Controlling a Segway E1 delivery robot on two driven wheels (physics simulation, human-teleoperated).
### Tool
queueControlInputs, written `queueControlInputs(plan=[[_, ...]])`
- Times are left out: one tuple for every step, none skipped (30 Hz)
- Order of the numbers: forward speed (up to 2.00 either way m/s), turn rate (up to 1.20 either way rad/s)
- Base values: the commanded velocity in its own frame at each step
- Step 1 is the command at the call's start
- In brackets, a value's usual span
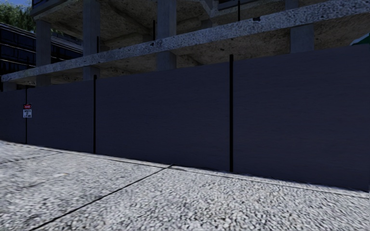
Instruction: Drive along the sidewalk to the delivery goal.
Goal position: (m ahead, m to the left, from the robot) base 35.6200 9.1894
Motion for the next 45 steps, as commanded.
queueControlInputs(plan=[[0.93, 0.81], [0.93, 0.81], [0.93, 0.81], [0.93, 0.80], [0.93, 0.80], [0.93, 0.79], [0.93, 0.79], [0.93, 0.79], [0.93, 0.79], [0.93, 0.78], [0.93, 0.78], [0.93, 0.78], [0.93, 0.78], [0.93, 0.78], [0.93, 0.78], [0.93, 0.78], [0.93, 0.78], [0.94, 0.77], [0.94, 0.77], [0.94, 0.76], [0.94, 0.73], [0.94, 0.72], [0.94, 0.72], [0.95, 0.70], [0.96, 0.69], [1.01, 0.68], [1.01, 0.68], [1.07, 0.68], [1.11, 0.68], [1.11, 0.68], [1.15, 0.66], [1.17, 0.65], [1.18, 0.63], [1.18, 0.63], [1.18, 0.61], [1.18, 0.60], [1.20, 0.59], [1.20, 0.59], [1.21, 0.58], [1.27, 0.57], [1.29, 0.56], [1.29, 0.56], [1.32, 0.54], [1.40, 0.53], [1.46, 0.51]])
